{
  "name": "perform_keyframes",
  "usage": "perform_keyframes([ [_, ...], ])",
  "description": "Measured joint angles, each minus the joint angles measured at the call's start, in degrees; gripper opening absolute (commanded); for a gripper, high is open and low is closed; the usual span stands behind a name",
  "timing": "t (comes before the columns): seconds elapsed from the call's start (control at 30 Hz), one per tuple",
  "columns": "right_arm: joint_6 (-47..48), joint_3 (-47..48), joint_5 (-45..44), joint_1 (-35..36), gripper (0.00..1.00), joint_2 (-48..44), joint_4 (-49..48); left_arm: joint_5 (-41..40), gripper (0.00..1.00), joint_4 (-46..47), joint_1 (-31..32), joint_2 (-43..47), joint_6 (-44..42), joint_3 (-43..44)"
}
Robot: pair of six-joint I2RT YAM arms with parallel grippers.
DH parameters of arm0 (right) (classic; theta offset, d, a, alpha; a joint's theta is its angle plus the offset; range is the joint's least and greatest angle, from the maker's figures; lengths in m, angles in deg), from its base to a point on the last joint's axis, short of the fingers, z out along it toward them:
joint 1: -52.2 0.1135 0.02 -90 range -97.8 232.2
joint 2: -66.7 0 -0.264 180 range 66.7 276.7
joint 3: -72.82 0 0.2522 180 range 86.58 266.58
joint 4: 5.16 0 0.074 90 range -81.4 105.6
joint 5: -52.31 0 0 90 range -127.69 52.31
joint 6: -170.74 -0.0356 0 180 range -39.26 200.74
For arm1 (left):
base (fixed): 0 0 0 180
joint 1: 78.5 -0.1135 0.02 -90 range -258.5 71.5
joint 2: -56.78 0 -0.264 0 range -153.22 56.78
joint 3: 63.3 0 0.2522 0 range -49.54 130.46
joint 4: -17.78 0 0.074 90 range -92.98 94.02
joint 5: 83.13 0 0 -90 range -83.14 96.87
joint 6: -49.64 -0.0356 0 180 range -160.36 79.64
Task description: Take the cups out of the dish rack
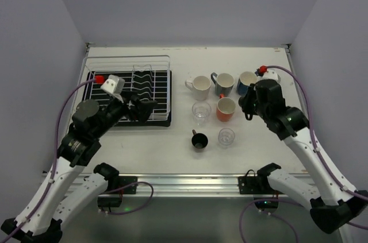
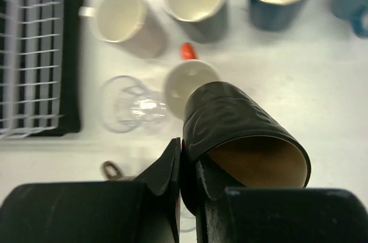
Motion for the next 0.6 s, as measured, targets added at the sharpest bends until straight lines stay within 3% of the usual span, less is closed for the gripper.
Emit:
perform_keyframes([
  [0.23, 1.7, -0.8, 0.7, -10.1, 0.0, 12.6, 1.6, -8.2, 1.0, -1.0, 0.0, 13.9, -2.9, -7.8],
  [0.6, 2.6, -1.6, 3.1, -15.6, 0.0, 32.3, -5.6, -10.2, 1.0, -1.1, 0.0, 13.6, -3.4, -11.7],
])
